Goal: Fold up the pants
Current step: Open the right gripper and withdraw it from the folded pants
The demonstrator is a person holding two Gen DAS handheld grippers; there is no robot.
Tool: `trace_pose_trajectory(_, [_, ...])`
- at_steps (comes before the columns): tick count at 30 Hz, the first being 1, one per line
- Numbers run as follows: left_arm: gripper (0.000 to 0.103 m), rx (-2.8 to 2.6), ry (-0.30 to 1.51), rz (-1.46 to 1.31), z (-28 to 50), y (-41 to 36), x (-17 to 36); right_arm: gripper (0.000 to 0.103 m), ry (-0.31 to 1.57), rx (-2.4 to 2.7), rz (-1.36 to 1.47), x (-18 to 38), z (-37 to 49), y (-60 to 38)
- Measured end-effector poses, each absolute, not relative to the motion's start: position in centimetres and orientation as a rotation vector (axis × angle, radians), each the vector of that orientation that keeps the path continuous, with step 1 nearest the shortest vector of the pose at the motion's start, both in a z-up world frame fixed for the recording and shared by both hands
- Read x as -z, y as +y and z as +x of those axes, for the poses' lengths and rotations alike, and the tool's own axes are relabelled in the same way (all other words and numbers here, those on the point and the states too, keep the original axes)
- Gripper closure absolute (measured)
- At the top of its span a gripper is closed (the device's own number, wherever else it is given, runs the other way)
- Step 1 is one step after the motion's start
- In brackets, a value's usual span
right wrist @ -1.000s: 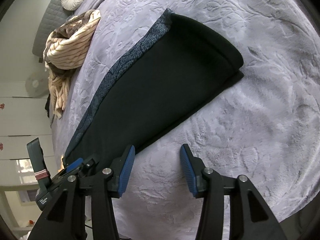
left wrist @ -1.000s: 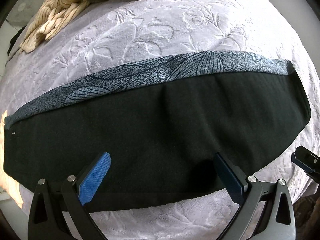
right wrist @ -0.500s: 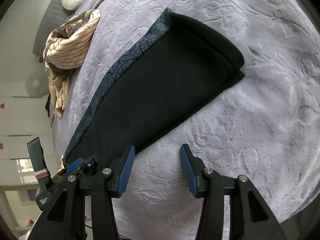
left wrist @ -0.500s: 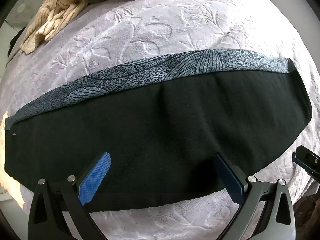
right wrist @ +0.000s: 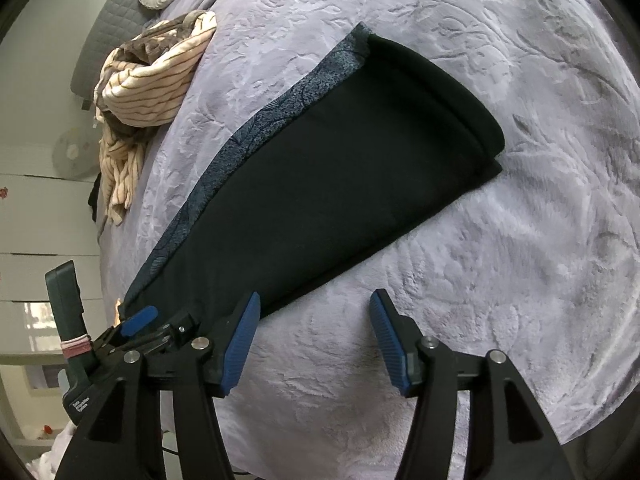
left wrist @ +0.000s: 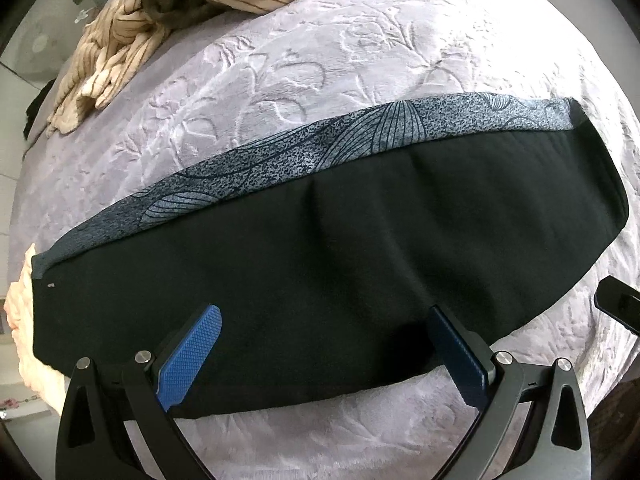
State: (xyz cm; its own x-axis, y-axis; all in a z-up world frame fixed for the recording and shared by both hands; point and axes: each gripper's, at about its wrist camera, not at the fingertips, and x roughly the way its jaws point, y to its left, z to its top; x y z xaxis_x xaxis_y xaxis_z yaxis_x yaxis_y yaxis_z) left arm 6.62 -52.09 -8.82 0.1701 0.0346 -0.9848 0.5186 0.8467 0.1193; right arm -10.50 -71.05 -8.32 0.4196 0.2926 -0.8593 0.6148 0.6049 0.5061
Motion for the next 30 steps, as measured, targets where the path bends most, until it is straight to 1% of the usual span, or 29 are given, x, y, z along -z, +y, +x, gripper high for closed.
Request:
trace_pose_trajectory(12, [0.0,0.36,1.346,0.519,5.5,-51.5,7.7,0.038,1.165,0.241,0.928,8.0,-10.3,-70.9])
trace_pose_trajectory(19, [0.0,0.356,1.349,0.518,5.3,-51.4,7.5,0.024,1.186,0.251,0.785,6.4,-9.1,-69.6])
trace_pose_trajectory(30, [0.0,0.347,1.355,0.518,5.8,-50.5,7.7,0.02,1.279,0.312,0.487,5.3,-6.5,-66.9])
